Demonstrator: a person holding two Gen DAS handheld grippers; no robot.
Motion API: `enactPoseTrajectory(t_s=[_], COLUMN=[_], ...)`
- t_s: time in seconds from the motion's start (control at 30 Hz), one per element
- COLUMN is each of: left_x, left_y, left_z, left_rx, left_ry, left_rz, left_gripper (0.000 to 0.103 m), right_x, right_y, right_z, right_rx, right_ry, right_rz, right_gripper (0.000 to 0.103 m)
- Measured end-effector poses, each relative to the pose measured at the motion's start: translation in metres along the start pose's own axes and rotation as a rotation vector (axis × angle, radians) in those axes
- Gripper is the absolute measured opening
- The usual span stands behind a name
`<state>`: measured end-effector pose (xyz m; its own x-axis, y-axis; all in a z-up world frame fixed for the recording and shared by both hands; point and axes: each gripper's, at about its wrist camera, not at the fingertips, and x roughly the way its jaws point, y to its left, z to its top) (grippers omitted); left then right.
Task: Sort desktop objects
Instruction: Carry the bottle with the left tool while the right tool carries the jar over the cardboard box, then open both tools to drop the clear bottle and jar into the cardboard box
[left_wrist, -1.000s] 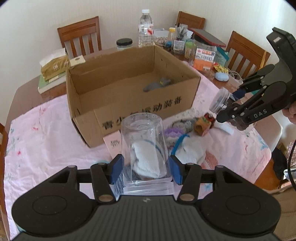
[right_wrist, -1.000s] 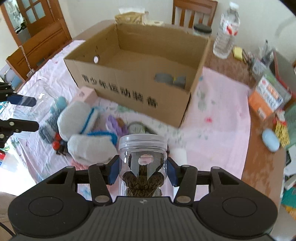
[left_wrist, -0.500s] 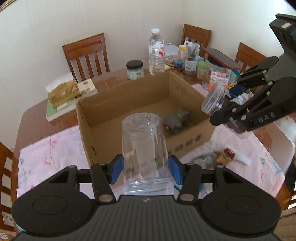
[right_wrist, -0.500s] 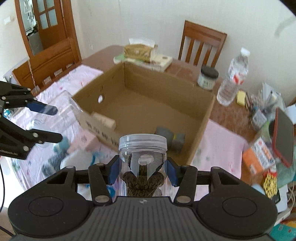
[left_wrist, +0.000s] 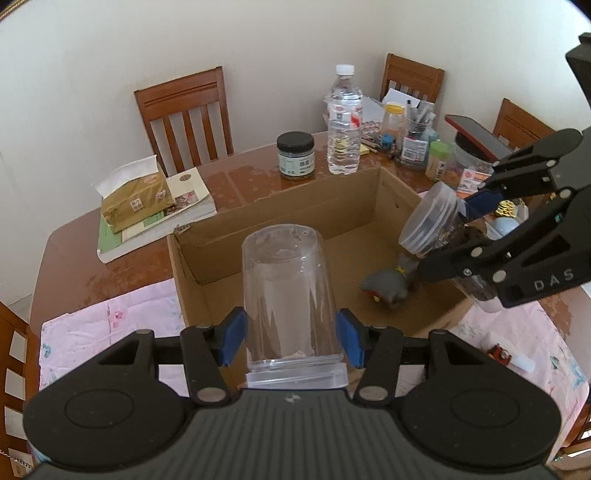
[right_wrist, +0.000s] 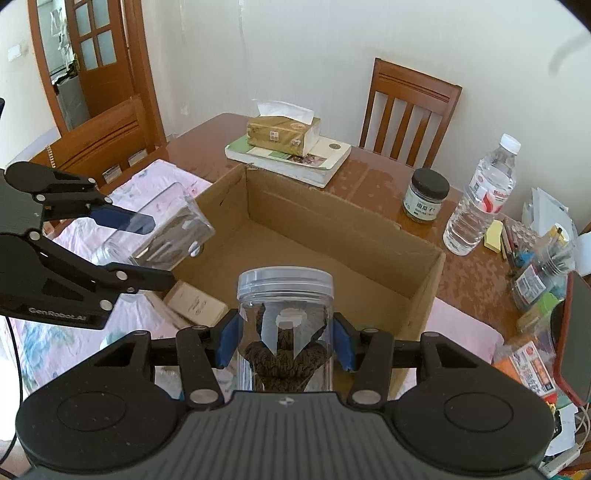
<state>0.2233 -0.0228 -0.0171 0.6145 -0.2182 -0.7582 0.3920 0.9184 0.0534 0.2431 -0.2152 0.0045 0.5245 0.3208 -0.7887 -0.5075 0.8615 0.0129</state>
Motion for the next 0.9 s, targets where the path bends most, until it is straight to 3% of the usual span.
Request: enactPoseTrajectory(t_s=[0.7, 0.77, 0.83, 0.9], left_x=[0.065, 0.068, 0.067, 0.064], left_y=[0.019, 0.02, 0.019, 0.018], left_z=[0.008, 0.009, 0.008, 0.008], left_rx=[-0.034, -0.035, -0.025, 0.0], left_ry=[0.079, 0.1, 0.087, 0.075], left_rz=[0.03, 0.026, 0.053, 0.073], left_gripper=[0.055, 0.07, 0.081, 0.083], right_x=[0.062, 0.064, 0.064, 0.061], right_y=[0.0, 0.0, -0.003, -0.004], right_z=[0.024, 0.024, 0.024, 0.024], right_rx=[0.083, 0.089, 0.113, 0.122], right_ry=[0.059, 0.055, 0.05, 0.035], right_rz=[0.039, 0.046, 0.063, 0.046], right_gripper=[0.057, 0.058, 0.067, 0.085])
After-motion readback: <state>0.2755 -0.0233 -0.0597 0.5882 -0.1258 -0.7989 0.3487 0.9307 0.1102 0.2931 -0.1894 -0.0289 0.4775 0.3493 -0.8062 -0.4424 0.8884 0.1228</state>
